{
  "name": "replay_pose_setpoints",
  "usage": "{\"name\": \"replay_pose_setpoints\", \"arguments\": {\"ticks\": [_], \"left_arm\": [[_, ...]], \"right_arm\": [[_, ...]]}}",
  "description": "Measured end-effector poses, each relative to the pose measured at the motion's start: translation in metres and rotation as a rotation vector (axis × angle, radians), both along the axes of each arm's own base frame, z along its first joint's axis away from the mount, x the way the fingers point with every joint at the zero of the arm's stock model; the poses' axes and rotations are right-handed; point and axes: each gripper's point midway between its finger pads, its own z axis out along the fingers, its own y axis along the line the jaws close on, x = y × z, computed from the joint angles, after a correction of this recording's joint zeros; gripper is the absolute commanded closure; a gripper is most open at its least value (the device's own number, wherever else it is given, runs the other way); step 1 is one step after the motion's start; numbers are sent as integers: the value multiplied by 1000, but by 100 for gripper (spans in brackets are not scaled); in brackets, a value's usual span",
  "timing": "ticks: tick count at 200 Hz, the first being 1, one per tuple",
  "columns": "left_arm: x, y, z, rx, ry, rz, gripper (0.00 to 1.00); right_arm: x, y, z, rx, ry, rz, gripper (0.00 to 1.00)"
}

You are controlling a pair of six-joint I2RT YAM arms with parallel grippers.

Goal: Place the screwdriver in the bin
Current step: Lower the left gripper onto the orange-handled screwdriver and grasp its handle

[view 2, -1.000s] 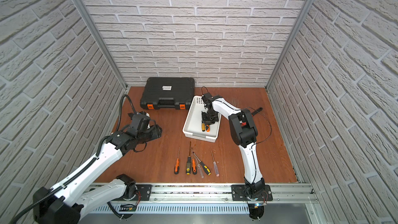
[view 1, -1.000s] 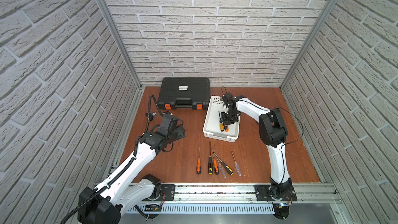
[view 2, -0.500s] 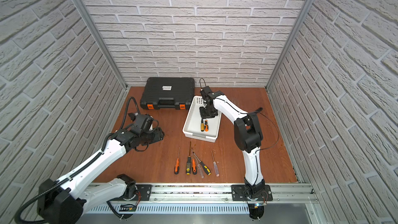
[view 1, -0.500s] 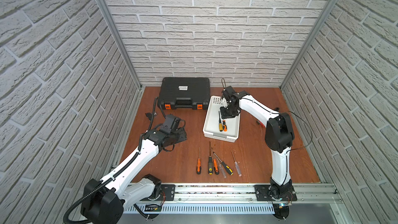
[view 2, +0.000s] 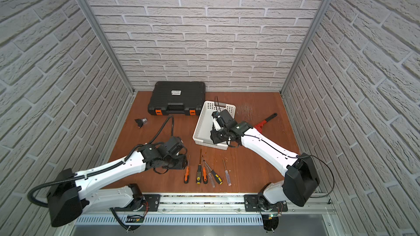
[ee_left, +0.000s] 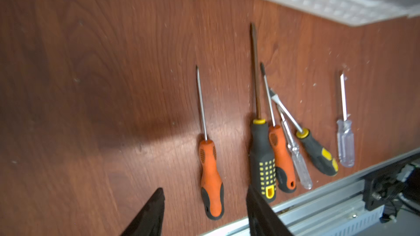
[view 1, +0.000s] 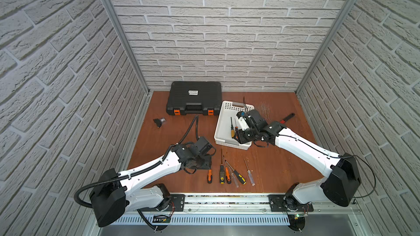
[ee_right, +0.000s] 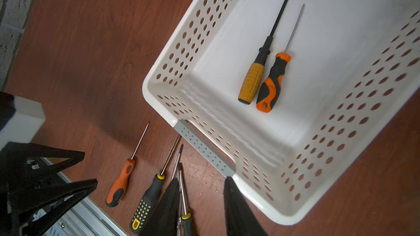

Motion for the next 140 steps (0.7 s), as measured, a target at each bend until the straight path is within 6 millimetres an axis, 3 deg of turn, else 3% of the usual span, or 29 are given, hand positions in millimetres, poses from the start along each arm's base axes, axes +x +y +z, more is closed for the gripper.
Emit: {"name": "replay_pose_setpoints", "arguments": {"ticks": [27,58,140], "left_arm": [[-17,-6,-13,58,27,-25,40],[-28,-9,-26,111,55,-29,42],[-30,-15,-56,215,113,-34,56]], "right_arm": [[-6,4,-10,20,-9,-11,66],[-3,11,2,72,-67,-14,66],[3,16,6,113,-95,-32,67]]}}
